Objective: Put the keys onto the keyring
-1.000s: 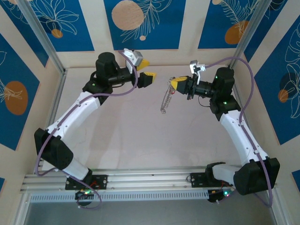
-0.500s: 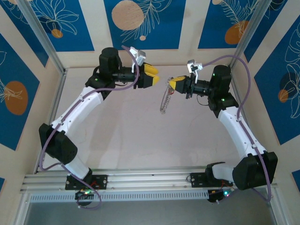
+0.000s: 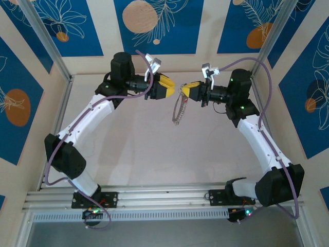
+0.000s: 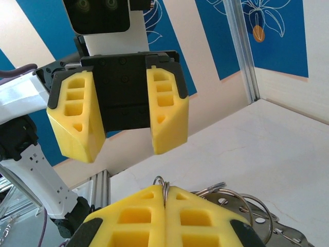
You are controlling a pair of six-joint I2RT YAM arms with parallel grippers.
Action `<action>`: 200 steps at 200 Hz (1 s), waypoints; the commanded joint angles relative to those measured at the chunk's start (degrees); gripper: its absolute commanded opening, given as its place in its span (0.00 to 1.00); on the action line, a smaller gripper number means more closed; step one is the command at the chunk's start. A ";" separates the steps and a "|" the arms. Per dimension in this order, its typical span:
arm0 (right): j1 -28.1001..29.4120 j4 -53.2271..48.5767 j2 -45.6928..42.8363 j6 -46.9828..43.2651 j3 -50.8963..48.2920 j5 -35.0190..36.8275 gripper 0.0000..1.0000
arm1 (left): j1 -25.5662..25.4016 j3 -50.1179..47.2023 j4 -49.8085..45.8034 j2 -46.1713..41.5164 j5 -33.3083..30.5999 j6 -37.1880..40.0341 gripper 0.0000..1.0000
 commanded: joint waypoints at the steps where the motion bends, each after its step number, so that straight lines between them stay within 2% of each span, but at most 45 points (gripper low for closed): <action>1: 0.90 1.08 0.39 0.51 2.41 -0.93 0.00 | -0.20 0.90 -0.69 0.67 1.41 0.30 0.42; 95: 2.28 0.88 1.35 0.16 3.19 0.03 0.00 | -0.68 1.01 -1.59 1.68 0.74 1.30 0.37; 200: 2.40 1.14 1.96 0.32 3.02 0.39 0.00 | -1.96 2.14 -4.91 2.32 -0.16 4.34 0.23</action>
